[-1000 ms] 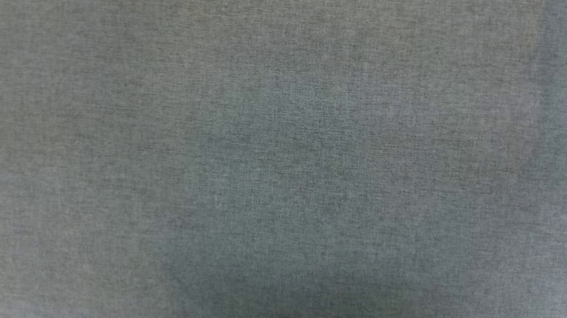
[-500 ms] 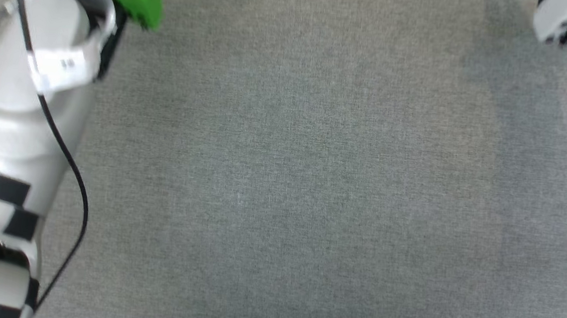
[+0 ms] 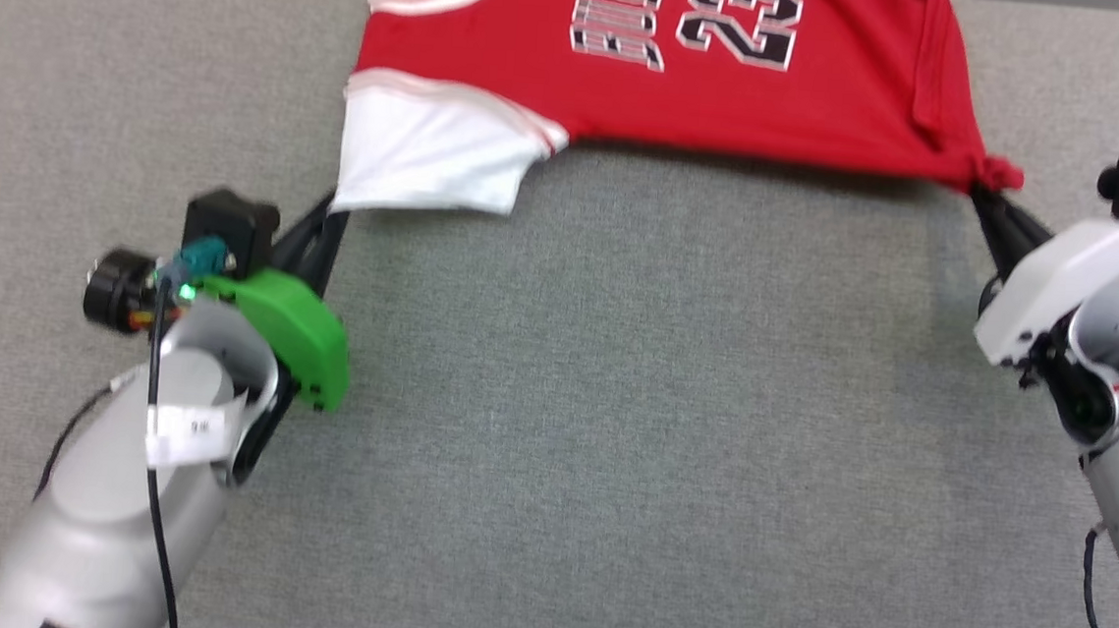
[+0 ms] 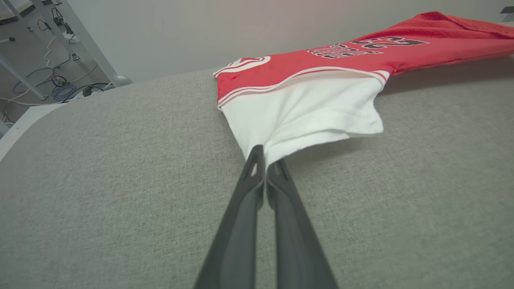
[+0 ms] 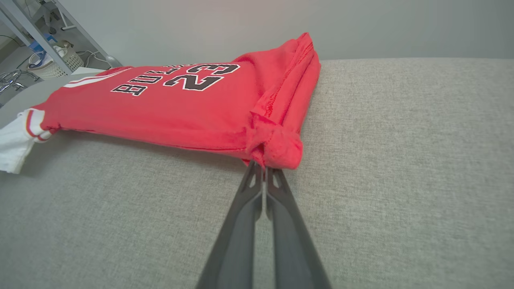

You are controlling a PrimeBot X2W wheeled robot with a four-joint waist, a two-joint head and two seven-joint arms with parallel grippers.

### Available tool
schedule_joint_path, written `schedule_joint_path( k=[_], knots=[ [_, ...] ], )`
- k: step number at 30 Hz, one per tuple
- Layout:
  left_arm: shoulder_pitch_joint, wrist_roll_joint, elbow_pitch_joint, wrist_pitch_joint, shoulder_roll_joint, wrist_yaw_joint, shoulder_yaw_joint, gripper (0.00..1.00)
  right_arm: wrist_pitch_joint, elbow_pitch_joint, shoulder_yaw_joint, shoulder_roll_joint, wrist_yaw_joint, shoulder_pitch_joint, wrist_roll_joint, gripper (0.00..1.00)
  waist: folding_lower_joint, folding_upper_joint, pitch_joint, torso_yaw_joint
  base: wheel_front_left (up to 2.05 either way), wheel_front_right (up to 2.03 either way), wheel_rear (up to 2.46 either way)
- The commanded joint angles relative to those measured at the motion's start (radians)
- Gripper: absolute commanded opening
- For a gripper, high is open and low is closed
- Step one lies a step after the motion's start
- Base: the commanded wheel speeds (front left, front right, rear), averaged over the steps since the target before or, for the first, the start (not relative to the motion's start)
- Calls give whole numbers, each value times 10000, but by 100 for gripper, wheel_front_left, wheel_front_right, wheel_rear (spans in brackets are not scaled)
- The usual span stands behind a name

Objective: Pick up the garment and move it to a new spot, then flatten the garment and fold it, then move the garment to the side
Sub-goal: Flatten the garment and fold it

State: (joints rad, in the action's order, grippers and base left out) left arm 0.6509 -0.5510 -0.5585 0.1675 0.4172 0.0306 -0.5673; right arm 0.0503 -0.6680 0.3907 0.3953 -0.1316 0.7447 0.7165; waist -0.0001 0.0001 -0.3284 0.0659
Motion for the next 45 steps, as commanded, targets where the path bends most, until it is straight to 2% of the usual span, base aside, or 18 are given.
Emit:
schedule_joint_path(
  k=[1, 8, 21, 23, 26, 33, 36, 41, 45],
  knots=[
    [-515, -179, 224, -143, 236, -110, 1, 0, 91, 28, 26, 122, 9, -359, 207, 0, 1, -1, 754, 56, 0, 0, 0],
    [-2411, -529, 1783, -1058, 950, -395, -208, 0, 355, 137, -23, 274, 9, -1656, 942, 0, 1, -1, 1431, 169, 0, 0, 0],
    [-5279, -1141, 5095, -2673, 2363, -1426, -337, 0, 449, 1125, -150, 587, 9, -3910, 2333, 0, 1, -1, 2710, 441, 0, 0, 0],
    [-5583, -1241, 5463, -2875, 2478, -1412, -455, 0, 550, 1268, -240, 654, 9, -4304, 2493, 0, 1, -1, 2911, 481, 0, 0, 0],
    [-6018, -1578, 5982, -3179, 2606, -1159, -664, 0, 816, 1573, -304, 802, 9, -4910, 2660, 0, 1, -1, 3180, 525, 0, 0, 0],
    [-6922, -2031, 6738, -3668, 3119, -1278, -755, 0, 2002, 2799, -714, 1078, 9, -6518, 3272, 0, 1, -1, 3656, 521, 0, 0, 0],
    [-7287, -2365, 7051, -3958, 3386, -1198, -793, 0, 2674, 3352, -972, 1199, 9, -7212, 3505, 0, 1, -1, 3737, 520, 0, 0, 0],
    [-7767, -2880, 7646, -4566, 3985, -1163, -777, 0, 3935, 4312, -1611, 1359, 9, -8399, 3483, 0, 1, -1, 3725, 475, 0, 0, 0],
    [-7658, -2911, 7980, -4438, 4188, -1237, -489, 0, 4447, 5192, -2414, 1119, 9, -8794, 3185, 0, 1, -1, 3560, 406, 0, 0, 0]
  ],
)
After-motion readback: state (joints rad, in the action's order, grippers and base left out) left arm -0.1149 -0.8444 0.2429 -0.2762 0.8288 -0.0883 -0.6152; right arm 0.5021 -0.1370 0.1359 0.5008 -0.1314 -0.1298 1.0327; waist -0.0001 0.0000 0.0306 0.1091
